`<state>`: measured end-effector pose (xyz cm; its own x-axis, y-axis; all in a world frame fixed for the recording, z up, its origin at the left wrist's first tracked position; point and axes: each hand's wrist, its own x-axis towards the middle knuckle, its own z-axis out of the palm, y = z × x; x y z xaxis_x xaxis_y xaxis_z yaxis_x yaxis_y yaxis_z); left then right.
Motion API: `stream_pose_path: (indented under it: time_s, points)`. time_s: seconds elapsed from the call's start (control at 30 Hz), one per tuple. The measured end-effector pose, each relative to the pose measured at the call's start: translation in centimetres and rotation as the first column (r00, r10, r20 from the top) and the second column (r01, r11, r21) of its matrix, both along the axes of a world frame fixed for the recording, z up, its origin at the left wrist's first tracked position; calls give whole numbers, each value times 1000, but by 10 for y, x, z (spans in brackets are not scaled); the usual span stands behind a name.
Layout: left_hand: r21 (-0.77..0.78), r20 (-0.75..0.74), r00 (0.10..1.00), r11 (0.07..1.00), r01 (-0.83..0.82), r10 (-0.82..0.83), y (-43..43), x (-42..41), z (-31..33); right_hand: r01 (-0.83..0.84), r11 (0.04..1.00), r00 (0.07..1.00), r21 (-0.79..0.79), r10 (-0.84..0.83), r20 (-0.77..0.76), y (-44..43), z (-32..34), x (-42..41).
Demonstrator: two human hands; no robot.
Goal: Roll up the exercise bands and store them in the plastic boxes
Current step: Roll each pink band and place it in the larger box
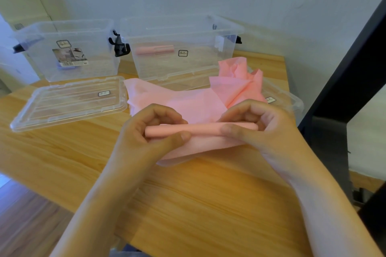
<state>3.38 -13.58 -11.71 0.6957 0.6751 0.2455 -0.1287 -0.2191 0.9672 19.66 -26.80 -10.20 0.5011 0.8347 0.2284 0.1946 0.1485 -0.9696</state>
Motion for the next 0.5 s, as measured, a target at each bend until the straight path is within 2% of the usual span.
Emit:
stream_pose_path:
  time_s: [0.2, 0.5]
  points:
    - [-46, -39, 998, 998, 45, -46, 0, 2, 1, -21, 999, 999, 26, 20, 35, -2, 2, -2]
    - [5, 70, 997, 999, -37, 37, 0, 0, 4, 41, 999, 997, -27, -39, 60, 1, 2, -1]
